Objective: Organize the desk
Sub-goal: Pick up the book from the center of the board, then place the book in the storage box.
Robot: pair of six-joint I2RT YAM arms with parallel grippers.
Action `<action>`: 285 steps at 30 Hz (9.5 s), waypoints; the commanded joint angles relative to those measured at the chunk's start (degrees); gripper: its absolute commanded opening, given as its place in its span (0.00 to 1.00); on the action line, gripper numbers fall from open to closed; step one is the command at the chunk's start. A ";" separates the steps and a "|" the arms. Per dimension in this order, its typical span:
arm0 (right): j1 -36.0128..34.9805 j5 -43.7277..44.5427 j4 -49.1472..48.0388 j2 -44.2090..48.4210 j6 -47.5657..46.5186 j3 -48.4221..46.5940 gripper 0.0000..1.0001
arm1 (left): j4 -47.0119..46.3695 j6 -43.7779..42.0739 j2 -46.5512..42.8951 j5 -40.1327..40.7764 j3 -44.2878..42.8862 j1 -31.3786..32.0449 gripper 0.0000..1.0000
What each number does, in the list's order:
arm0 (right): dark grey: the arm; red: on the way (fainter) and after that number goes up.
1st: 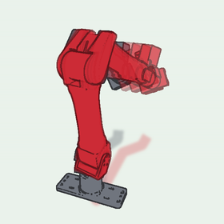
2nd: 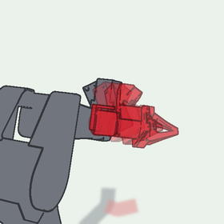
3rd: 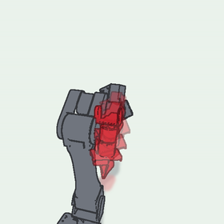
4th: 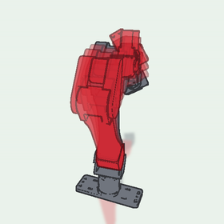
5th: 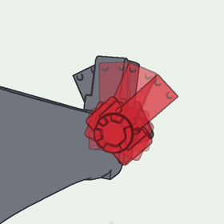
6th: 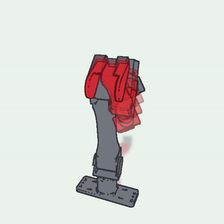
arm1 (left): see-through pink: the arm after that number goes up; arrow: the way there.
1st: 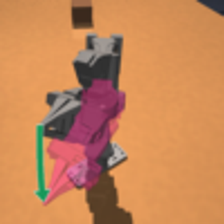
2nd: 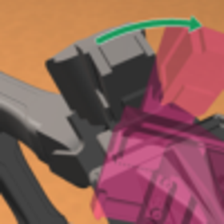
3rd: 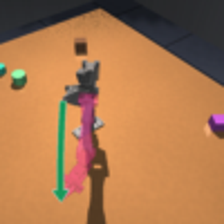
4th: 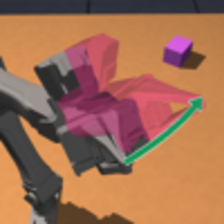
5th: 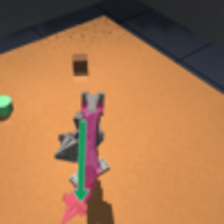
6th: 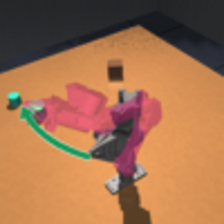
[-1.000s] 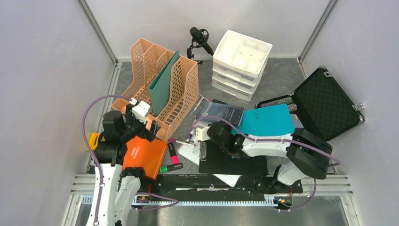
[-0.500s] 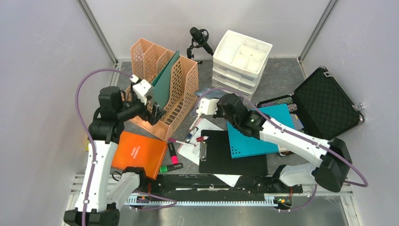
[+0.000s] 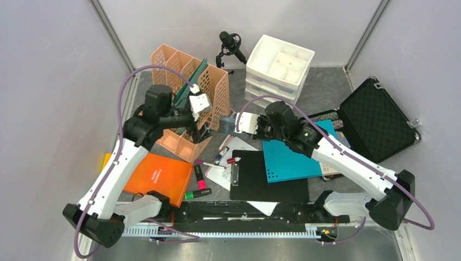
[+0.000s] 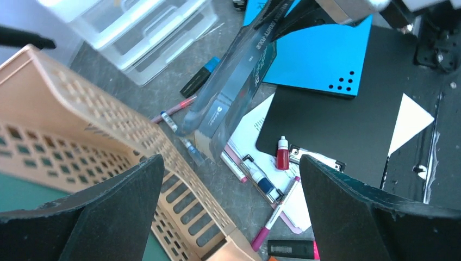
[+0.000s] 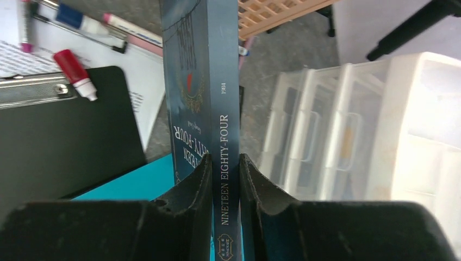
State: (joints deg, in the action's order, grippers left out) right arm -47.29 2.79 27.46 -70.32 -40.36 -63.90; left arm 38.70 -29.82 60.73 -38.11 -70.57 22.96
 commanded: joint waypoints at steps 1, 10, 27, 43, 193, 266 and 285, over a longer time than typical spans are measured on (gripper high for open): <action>2.80 -11.77 -3.55 3.50 3.49 -1.62 0.00 | 1.15 -11.82 3.53 -1.93 -3.16 4.40 1.00; 6.51 -22.37 -3.52 4.70 5.18 0.55 0.00 | 0.92 -25.04 11.91 3.03 -3.81 13.65 1.00; 12.07 -30.07 -9.84 9.39 9.55 11.17 0.00 | -19.44 -22.18 22.36 5.83 4.95 18.17 0.92; 15.88 -37.94 -10.80 10.39 11.11 14.33 0.00 | -20.73 -23.15 25.69 1.39 5.85 17.90 0.90; 23.07 -28.64 -0.86 12.58 15.49 -0.69 0.83 | -23.54 31.21 2.16 23.53 -23.89 -5.81 0.02; 24.52 -30.56 -4.38 9.54 14.00 6.16 0.82 | -69.59 30.17 -0.30 23.23 19.50 -4.60 0.02; 24.88 -29.68 -4.43 9.84 13.64 7.97 0.82 | -104.75 23.04 7.60 36.60 41.69 2.03 0.02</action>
State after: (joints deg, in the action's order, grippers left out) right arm -22.74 -26.87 24.51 -61.56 -26.24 -56.34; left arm -47.16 -4.86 66.78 -2.44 -29.54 24.80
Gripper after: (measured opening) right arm 0.824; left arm 0.263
